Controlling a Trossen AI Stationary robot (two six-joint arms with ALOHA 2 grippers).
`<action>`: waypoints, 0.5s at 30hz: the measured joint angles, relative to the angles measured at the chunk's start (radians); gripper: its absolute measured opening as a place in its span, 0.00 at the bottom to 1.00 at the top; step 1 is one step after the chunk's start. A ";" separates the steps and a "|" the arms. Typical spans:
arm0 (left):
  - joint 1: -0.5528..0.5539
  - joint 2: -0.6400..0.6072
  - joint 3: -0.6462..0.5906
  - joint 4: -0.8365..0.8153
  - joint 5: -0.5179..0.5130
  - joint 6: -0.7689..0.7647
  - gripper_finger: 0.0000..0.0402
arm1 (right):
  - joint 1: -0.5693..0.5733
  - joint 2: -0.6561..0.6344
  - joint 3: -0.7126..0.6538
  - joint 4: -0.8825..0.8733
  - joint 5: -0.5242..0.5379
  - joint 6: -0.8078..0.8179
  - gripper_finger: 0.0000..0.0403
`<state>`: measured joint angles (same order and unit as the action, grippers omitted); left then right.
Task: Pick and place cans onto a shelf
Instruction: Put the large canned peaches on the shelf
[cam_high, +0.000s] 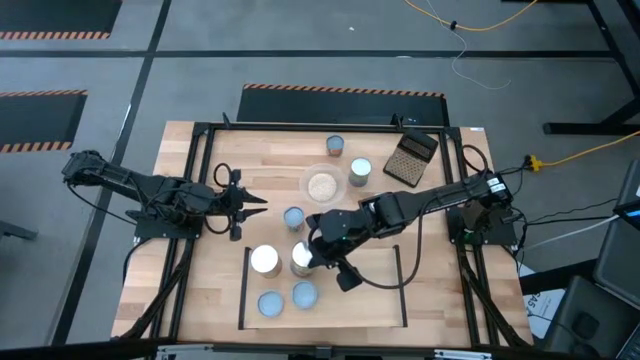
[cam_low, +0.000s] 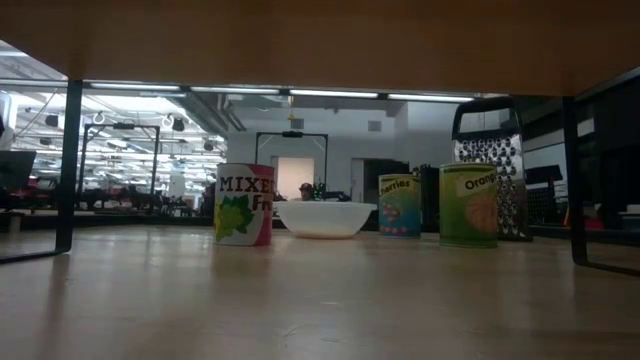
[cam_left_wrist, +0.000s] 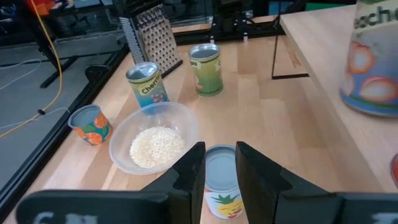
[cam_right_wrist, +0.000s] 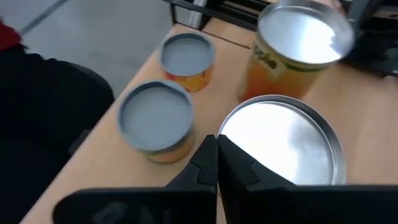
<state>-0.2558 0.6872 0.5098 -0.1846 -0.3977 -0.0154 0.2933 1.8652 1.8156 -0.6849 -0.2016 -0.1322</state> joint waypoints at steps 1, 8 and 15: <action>0.000 0.000 0.000 -0.001 0.000 0.000 0.20 | 0.000 0.000 0.000 0.001 -0.010 0.000 0.01; 0.000 0.000 0.000 -0.001 0.000 0.000 0.20 | 0.000 0.000 0.000 0.001 -0.019 -0.001 0.02; 0.000 0.000 0.000 -0.001 0.000 0.000 0.20 | 0.000 0.000 0.000 0.001 -0.019 -0.002 0.02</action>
<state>-0.2558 0.6872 0.5098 -0.1860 -0.3981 -0.0154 0.2935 1.8648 1.8156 -0.6835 -0.2207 -0.1341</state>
